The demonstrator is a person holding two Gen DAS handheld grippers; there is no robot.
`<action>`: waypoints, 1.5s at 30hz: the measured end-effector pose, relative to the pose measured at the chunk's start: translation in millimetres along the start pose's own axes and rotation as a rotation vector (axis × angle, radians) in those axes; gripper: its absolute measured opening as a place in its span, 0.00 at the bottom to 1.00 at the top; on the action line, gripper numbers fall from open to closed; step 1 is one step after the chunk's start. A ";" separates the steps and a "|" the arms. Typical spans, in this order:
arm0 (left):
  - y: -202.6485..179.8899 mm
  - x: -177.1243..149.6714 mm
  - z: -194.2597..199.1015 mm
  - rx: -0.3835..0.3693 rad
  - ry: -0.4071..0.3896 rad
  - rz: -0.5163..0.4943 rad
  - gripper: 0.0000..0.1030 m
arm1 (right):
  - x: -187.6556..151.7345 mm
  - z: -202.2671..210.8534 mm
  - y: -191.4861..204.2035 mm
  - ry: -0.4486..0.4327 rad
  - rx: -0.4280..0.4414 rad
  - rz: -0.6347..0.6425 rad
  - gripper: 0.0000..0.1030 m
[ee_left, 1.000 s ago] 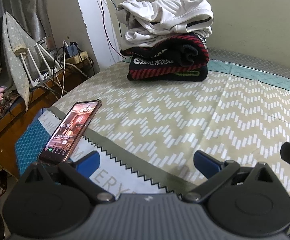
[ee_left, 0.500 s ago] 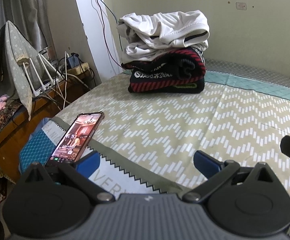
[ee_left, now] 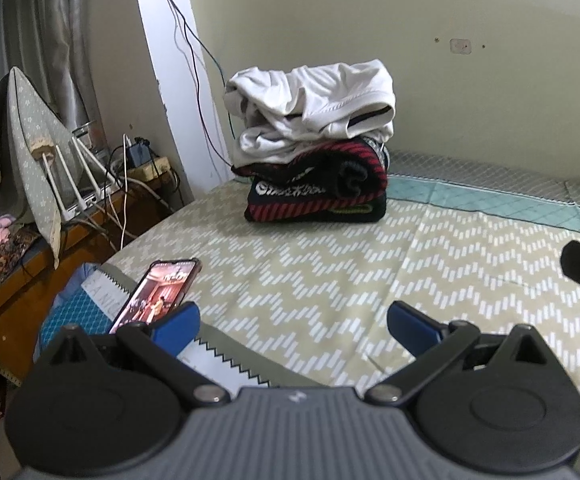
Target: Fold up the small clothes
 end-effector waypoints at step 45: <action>3.8 0.8 4.0 0.018 -0.023 -0.013 1.00 | 0.1 1.5 2.9 -0.004 0.029 0.003 0.95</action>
Point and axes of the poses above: each gripper's, at about its wrist camera, not at the fingertips, and z roughly against the way its jaws point, y to its left, x to its top, the point moved 6 cm from there along -z, roughly the way its jaws point, and after that the axes turned 3 degrees about z, right-handed, at the moved point
